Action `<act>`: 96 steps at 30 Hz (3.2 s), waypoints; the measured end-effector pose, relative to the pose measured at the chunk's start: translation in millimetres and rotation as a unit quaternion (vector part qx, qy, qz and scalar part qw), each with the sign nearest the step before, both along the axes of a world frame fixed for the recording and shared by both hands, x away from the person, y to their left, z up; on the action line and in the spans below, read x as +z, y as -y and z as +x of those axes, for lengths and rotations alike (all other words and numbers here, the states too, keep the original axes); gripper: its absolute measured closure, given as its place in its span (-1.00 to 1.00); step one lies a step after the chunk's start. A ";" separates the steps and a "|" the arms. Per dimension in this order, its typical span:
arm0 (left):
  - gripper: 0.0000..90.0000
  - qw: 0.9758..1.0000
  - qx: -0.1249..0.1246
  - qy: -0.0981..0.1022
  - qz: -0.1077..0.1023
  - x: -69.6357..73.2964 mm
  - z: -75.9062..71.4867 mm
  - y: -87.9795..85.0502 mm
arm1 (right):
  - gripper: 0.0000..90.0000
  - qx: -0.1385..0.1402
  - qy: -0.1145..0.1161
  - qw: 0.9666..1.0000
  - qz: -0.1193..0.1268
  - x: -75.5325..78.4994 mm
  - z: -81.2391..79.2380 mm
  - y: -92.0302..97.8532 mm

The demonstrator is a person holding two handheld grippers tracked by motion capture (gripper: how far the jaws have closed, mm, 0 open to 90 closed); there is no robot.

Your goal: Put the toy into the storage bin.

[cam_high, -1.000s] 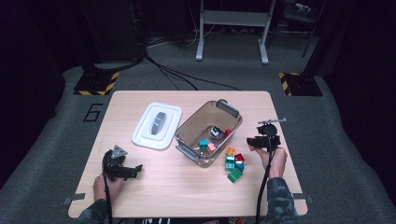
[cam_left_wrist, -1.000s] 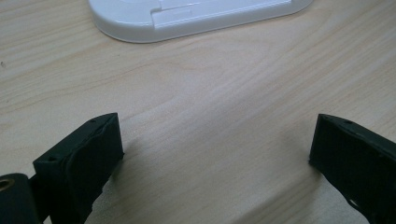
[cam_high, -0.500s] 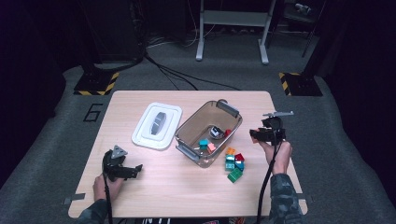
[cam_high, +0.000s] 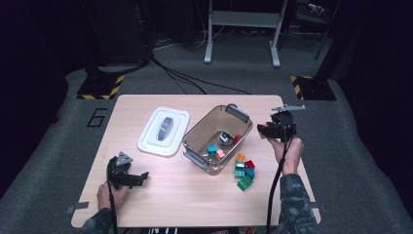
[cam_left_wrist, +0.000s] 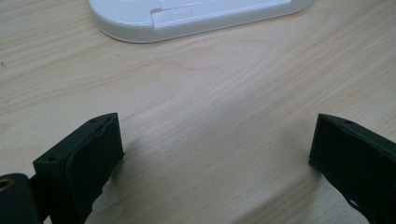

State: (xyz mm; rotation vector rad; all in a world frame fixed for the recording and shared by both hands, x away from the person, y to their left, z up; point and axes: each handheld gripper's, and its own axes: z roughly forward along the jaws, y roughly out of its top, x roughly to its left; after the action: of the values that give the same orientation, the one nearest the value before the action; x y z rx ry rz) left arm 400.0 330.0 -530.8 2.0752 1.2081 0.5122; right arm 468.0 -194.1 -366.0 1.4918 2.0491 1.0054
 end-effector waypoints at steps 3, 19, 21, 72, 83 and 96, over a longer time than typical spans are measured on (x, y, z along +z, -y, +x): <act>-0.94 1.000 0.000 0.000 0.000 0.0 0.0 0.0 | 0.31 0.010 0.011 1.000 0.006 9.4 3.7 -8.4; -0.94 1.000 0.000 0.000 0.000 0.0 0.0 0.0 | 0.31 0.058 0.010 0.998 0.018 15.2 23.5 -53.0; -0.94 1.000 0.001 0.003 -0.001 -0.4 0.0 0.2 | 0.31 0.066 0.008 0.998 0.016 12.4 26.2 -60.2; -0.94 1.000 0.000 0.000 0.000 0.0 0.0 0.1 | -0.68 0.047 -0.026 0.998 0.012 -30.4 -24.9 -26.3; -0.94 1.000 0.000 0.000 0.000 0.0 0.0 0.0 | -0.01 0.018 -0.089 0.996 0.004 -89.5 -38.4 -7.8; -0.94 1.000 0.000 0.000 0.000 0.0 0.0 0.0 | 0.72 0.017 -0.129 0.991 -0.026 -117.2 -32.0 -10.4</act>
State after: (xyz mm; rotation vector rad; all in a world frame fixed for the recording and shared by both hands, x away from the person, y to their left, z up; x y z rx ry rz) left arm 400.0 330.0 -530.8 2.0748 1.2084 0.5131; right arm 436.0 -183.6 -483.2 1.6376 2.2653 0.8002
